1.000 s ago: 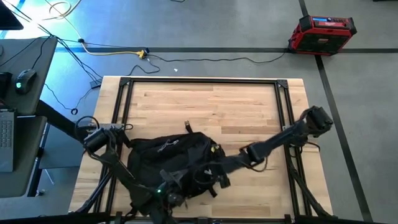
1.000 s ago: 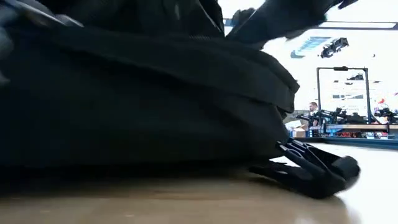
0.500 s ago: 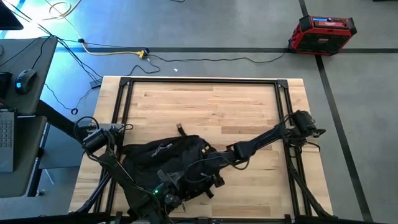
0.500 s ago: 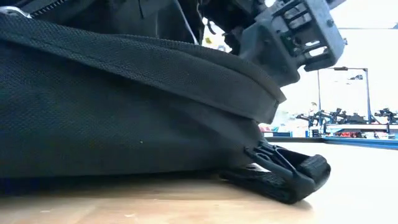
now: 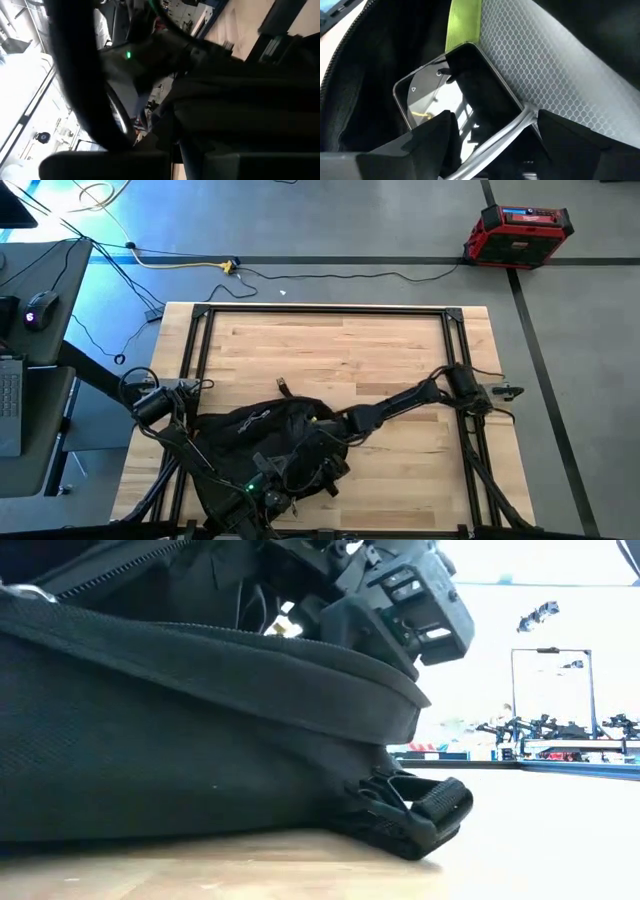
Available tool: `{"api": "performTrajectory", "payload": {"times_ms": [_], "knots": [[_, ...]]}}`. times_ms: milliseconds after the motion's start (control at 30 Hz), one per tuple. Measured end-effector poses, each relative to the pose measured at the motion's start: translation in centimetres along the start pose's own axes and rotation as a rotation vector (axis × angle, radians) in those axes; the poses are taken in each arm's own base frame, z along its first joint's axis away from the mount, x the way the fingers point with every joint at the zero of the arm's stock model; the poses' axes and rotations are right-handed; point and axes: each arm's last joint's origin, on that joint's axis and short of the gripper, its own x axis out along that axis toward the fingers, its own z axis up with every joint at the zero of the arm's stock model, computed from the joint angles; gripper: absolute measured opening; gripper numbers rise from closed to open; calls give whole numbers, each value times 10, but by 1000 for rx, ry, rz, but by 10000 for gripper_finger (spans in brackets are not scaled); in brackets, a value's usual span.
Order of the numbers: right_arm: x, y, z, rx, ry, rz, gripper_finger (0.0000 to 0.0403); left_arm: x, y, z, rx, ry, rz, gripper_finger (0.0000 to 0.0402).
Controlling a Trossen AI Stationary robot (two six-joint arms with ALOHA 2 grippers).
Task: Unpack backpack
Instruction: Remove the black phone wrapped in a white charger from the black backpack
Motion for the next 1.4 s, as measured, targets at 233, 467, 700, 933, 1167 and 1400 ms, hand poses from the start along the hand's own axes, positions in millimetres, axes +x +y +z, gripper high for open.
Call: {"api": "performTrajectory", "payload": {"times_ms": [233, 467, 700, 933, 1167, 1400], "knots": [[6, 4, -11, -21, 93, 45, 282, 0, 0, 0, -18, 2, -12, 0], [3, 11, -4, -26, 155, 25, 255, 0, 0, 0, -12, 3, -17, 0], [-24, 20, 25, -14, 267, 59, 218, -1, 0, -1, -3, 0, -22, 0], [-45, 36, 39, -1, 377, 69, 215, -1, 0, -2, 0, 1, -18, 0], [-44, 42, 42, -156, 435, -142, 216, -4, 0, -2, 0, -5, -23, 0], [-47, 10, 43, -89, 342, -140, 241, -3, 0, -2, -1, -3, -21, 0]]}}
